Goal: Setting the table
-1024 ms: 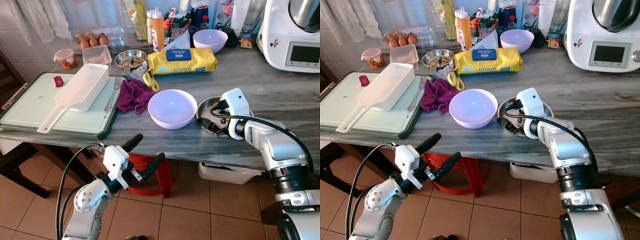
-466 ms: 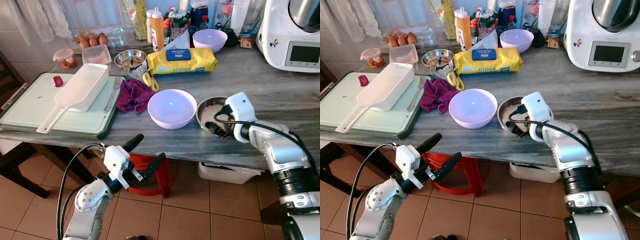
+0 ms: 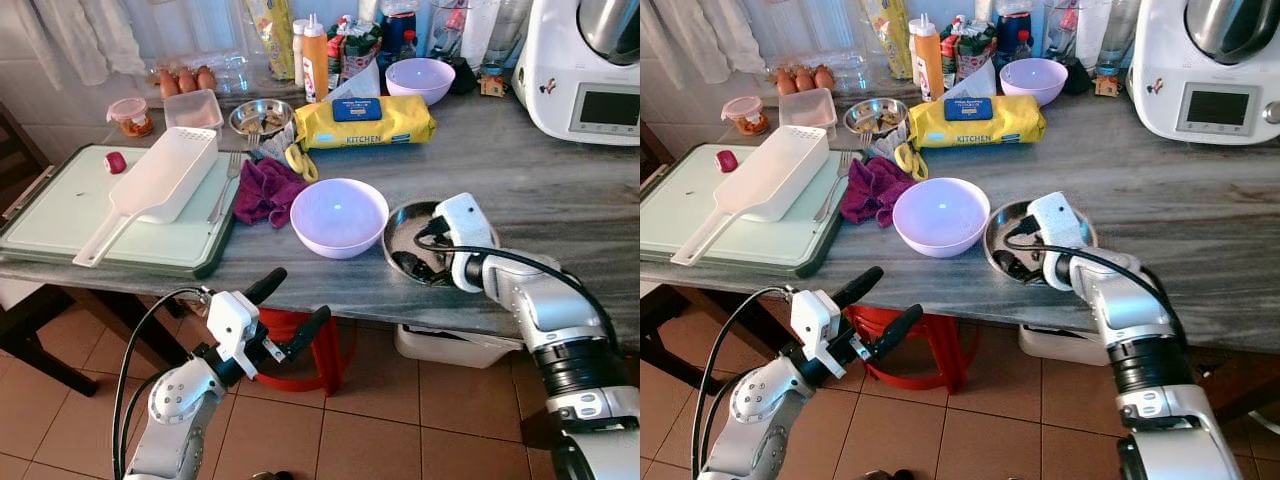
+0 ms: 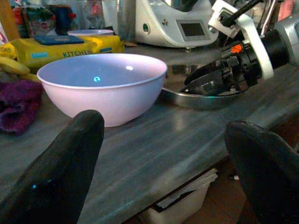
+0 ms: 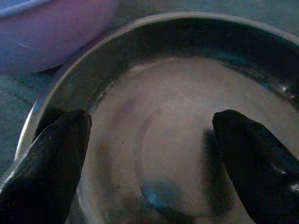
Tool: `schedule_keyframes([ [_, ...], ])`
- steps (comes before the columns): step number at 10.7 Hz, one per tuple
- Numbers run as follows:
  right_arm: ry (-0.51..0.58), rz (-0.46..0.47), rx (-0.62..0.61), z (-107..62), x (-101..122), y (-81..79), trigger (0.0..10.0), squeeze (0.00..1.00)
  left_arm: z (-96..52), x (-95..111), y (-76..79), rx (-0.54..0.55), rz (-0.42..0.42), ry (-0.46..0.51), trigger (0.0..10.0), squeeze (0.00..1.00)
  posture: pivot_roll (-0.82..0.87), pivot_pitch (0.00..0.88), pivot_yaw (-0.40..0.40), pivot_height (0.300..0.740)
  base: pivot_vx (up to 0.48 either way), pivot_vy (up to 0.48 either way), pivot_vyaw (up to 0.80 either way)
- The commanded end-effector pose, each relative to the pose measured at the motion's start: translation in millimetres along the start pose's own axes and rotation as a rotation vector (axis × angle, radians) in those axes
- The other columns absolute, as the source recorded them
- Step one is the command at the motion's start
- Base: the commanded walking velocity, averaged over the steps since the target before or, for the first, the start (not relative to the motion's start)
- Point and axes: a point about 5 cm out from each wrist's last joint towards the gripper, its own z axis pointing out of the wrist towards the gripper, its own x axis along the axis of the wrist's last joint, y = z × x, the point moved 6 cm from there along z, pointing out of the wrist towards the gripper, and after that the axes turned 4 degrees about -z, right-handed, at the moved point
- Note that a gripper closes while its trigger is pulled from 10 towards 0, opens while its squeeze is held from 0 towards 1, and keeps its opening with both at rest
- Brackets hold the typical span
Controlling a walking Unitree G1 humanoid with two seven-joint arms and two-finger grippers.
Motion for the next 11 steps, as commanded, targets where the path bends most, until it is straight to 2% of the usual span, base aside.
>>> schedule_keyframes([
  [1, 0.018, 0.017, 0.024, 1.2, 8.5, -5.2, 10.0, 0.00, -2.0, -0.8, -1.9, 0.001, 0.012, -0.013, 10.0, 0.00, -0.15, 0.115, 0.075, 0.740, 0.000, 0.000, 0.00],
  [4, 0.044, 0.019, 0.041, 2.1, 17.9, -11.4, 10.0, 0.00, -2.3, -1.4, -2.8, 0.002, 0.014, -0.017, 10.0, 0.00, -0.15, 0.113, 0.077, 0.740, 0.000, 0.000, 0.00],
  [5, 0.052, 0.002, 0.019, 1.2, 19.4, -8.5, 10.0, 0.00, -2.1, -1.6, -3.4, 0.003, 0.015, -0.017, 10.0, 0.00, -0.15, 0.113, 0.078, 0.740, 0.000, 0.000, 0.00],
  [6, 0.091, -0.021, -0.056, -2.8, 26.3, 3.0, 10.0, 0.00, -2.4, -1.8, -4.0, 0.005, 0.016, -0.017, 10.0, 0.00, -0.15, 0.113, 0.080, 0.740, 0.000, 0.000, 0.00],
  [8, 0.168, 0.032, -0.138, -13.1, 42.2, 17.0, 10.0, 0.00, -3.2, -1.8, -5.1, 0.006, 0.015, -0.018, 10.0, 0.00, -0.15, 0.111, 0.084, 0.740, 0.000, 0.000, 0.00],
  [10, 0.252, 0.052, -0.191, -26.2, 57.5, 22.7, 10.0, 0.00, -3.6, -2.0, -5.7, 0.004, 0.015, -0.019, 10.0, 0.00, -0.15, 0.108, 0.090, 0.740, 0.000, 0.000, 0.00],
  [11, 0.372, 0.069, -0.212, -38.0, 77.3, 22.2, 10.0, 0.00, -3.5, -1.9, -6.4, 0.004, 0.017, -0.019, 10.0, 0.00, -0.16, 0.103, 0.095, 0.740, 0.000, 0.000, 0.00],
])
